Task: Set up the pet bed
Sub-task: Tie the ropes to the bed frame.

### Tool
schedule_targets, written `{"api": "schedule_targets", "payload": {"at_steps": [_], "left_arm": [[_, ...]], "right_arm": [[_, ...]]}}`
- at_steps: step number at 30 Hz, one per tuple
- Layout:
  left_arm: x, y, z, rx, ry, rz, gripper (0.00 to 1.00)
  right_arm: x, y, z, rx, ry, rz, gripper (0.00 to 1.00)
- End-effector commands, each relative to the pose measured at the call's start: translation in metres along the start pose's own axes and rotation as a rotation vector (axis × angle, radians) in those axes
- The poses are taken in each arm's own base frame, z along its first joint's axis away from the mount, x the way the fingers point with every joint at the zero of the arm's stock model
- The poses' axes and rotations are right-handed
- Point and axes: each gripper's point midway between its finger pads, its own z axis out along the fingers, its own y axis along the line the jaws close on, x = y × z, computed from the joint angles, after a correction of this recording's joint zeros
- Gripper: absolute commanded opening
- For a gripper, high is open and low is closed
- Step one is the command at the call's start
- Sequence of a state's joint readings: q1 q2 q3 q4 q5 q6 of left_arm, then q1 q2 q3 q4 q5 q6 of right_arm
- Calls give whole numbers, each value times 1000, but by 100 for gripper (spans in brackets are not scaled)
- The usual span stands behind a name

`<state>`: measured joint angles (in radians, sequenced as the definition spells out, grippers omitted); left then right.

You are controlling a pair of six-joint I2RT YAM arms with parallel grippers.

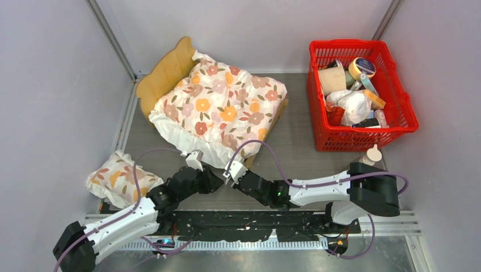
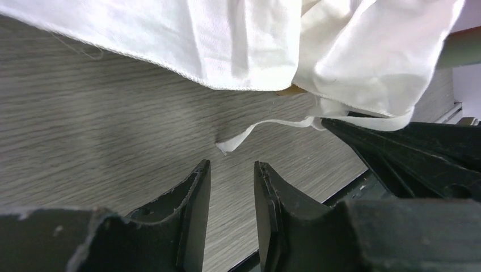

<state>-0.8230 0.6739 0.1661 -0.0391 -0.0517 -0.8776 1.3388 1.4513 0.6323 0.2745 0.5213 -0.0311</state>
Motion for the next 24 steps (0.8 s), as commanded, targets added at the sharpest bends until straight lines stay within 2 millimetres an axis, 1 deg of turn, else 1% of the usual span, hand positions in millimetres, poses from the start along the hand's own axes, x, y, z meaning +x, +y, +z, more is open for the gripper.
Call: {"api": "schedule_targets", "payload": {"at_steps": [1, 3, 6, 7, 10, 12, 13, 15, 18, 21, 22, 24], "left_arm": [[-27, -5, -8, 1, -112, 81, 36], [-42, -11, -12, 19, -161, 98, 34], [-57, -19, -11, 52, -184, 145, 33], [-61, -27, -10, 87, -188, 170, 32], [-59, -51, -6, 216, -153, 276, 32], [-55, -59, -4, 271, -123, 344, 33], [-53, -60, -4, 277, -105, 356, 34], [-53, -57, -4, 262, -57, 303, 37], [-56, -56, -7, 271, -16, 158, 42], [-55, -56, -10, 298, -24, 77, 47], [-56, -53, -9, 283, -39, 45, 47], [-57, -53, -10, 291, -54, -21, 48]], "right_arm": [[-17, 10, 0, -18, -46, 42, 5], [-15, 9, 0, -13, -42, 41, 5], [-15, 8, 0, -10, -48, 43, 5], [-15, 8, 0, -10, -51, 43, 5], [-15, 7, 0, -7, -53, 28, 5], [-16, 6, 0, -3, -53, 22, 5], [-15, 5, 0, 0, -52, 17, 5], [-15, 2, -1, 13, -51, 12, 5], [-14, 1, -1, 9, -53, -3, 5], [-13, 0, -1, 6, -53, -29, 5], [-14, -1, -1, 6, -56, -33, 5], [-16, -3, -2, 8, -63, -43, 5]]}}
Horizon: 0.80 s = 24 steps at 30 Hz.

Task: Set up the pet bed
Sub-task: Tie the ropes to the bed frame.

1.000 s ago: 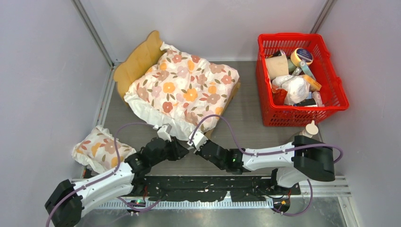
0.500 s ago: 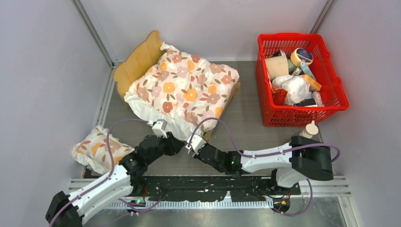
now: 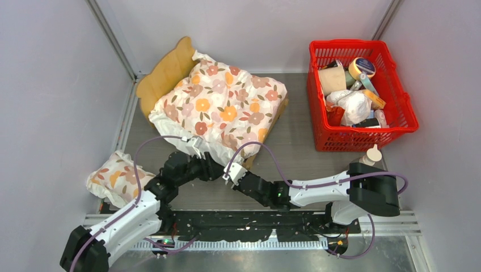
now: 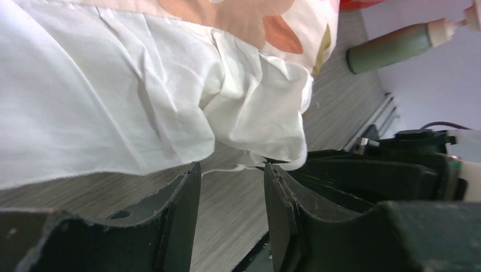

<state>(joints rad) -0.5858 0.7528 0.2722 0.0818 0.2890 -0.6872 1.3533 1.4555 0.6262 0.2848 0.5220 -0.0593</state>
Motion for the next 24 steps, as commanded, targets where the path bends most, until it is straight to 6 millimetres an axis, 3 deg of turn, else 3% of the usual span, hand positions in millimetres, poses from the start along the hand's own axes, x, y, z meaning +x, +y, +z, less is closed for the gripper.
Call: {"api": "schedule_targets", "payload": {"at_steps": [1, 10, 24], "left_arm": [[-6, -18, -3, 90, -47, -141, 48], [-2, 5, 4, -31, -41, -286, 48], [-7, -1, 14, 20, -54, -359, 48]], "right_arm": [[-17, -9, -1, 22, -59, -17, 5], [-20, -7, 3, 6, -73, -38, 5], [-28, -2, 7, -15, -91, -56, 5]]}}
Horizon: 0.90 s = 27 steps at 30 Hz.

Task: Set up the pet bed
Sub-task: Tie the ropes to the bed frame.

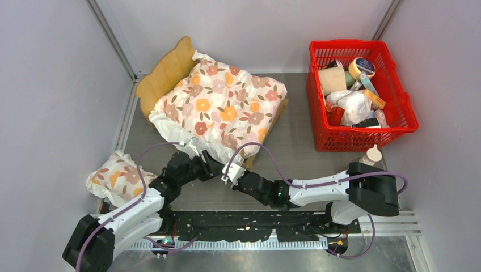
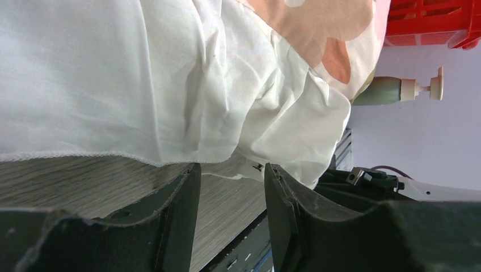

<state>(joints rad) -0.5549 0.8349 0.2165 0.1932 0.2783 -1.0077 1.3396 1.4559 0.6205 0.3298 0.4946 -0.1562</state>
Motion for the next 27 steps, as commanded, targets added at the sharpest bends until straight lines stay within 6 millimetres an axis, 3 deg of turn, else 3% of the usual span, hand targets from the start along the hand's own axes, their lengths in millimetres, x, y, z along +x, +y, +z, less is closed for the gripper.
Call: {"api": "schedule_targets", "payload": {"at_steps": [1, 27], "left_arm": [[-7, -16, 4, 76, -24, -24, 48], [1, -23, 13, 110, 48, -76, 40]], "right_arm": [[-22, 0, 5, 0, -62, 15, 5], [-26, 2, 7, -9, -76, 13, 5]]}}
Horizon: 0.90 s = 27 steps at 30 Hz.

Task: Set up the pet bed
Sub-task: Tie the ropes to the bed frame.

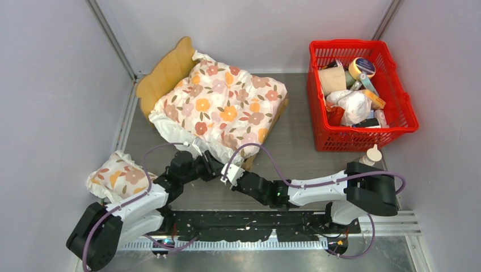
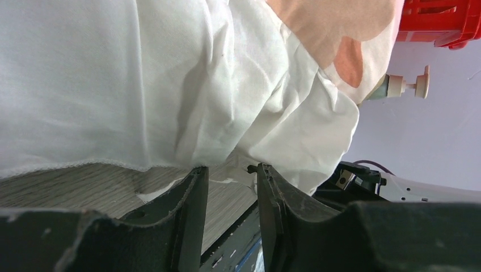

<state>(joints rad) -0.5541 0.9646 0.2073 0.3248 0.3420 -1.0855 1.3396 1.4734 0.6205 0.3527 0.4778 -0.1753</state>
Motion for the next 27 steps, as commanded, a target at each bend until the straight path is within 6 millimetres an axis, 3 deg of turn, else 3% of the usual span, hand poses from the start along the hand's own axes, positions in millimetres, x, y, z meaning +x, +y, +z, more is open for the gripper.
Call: {"api": "schedule_targets", "payload": {"at_steps": [1, 16, 21, 23, 25, 27], "left_arm": [[-7, -22, 1, 84, -6, 2, 40], [-4, -23, 4, 98, 16, -9, 35], [-5, -25, 5, 104, 15, -5, 25], [-5, -27, 5, 110, 13, -2, 16], [-7, -28, 5, 116, 7, -2, 1], [-9, -29, 4, 117, -8, -2, 0]], "right_arm": [[-25, -2, 4, 6, -69, 29, 5], [-26, 0, 5, 2, -72, 26, 5], [-25, 0, 6, 0, -70, 27, 5], [-25, 0, 6, 1, -69, 26, 5], [-25, -1, 6, 8, -69, 29, 5], [-24, -4, 6, 27, -64, 34, 8]]}}
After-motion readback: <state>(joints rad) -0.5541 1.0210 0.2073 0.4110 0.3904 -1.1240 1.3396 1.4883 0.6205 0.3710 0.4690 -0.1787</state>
